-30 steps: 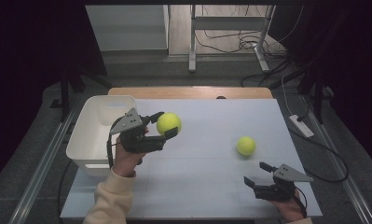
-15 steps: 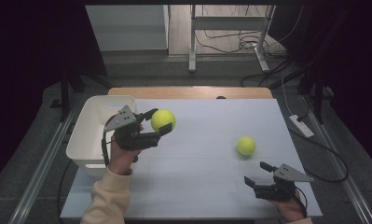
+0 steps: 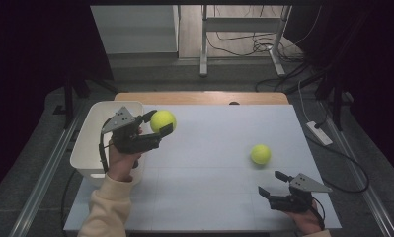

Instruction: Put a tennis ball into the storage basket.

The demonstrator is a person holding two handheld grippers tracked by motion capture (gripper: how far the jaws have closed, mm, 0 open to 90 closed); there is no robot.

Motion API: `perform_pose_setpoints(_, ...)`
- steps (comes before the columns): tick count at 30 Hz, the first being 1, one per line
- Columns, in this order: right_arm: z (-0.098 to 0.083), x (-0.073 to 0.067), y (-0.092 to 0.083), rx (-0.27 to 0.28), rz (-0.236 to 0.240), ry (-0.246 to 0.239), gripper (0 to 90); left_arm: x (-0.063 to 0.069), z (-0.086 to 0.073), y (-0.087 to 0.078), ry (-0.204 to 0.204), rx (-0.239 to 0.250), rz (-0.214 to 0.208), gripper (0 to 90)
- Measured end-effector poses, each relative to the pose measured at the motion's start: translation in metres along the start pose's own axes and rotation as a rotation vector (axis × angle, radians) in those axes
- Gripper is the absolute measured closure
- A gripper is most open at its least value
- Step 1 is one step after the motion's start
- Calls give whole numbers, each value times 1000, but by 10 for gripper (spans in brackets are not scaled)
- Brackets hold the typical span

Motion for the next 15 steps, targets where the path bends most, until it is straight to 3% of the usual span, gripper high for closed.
perform_pose_setpoints(15, 0, 0, -1, 6, -1, 7, 128, -16, 2, -1, -26, -16, 41, 275)
Point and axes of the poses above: each handheld gripper's, and its own axes: y roughly forward along the jaws, z roughly out of its top, x roughly to its right, the point moved 7 cm from there along y, roughly forward along the jaws, and after that the axes turned 5 degrees about -x, right-handed, at the moved point
